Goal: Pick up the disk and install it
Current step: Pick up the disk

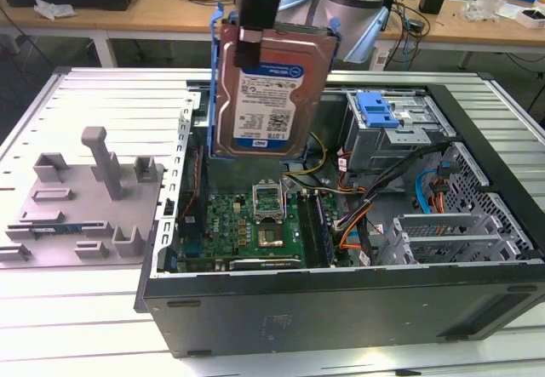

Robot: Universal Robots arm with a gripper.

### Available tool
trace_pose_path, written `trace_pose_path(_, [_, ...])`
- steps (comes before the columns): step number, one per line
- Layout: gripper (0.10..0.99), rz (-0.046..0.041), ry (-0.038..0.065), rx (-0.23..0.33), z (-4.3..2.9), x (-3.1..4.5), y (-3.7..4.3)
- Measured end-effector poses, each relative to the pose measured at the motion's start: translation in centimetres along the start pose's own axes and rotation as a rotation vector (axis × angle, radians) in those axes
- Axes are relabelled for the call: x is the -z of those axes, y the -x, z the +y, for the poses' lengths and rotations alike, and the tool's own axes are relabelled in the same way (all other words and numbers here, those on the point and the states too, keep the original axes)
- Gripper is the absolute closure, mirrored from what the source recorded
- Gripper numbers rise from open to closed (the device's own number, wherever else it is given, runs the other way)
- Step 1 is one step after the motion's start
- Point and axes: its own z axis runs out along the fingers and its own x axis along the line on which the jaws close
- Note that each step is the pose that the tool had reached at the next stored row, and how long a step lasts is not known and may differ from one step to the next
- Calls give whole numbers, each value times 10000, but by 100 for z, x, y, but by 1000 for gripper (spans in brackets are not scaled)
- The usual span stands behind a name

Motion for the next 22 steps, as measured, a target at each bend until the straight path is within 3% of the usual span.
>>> trace_pose_path(11, [718,95,112,72,-386,37,-163])
trace_pose_path(18, [718,170,216,188,-695,69,-247])
trace_pose_path(22, [718,218,218,234,-735,71,-256])
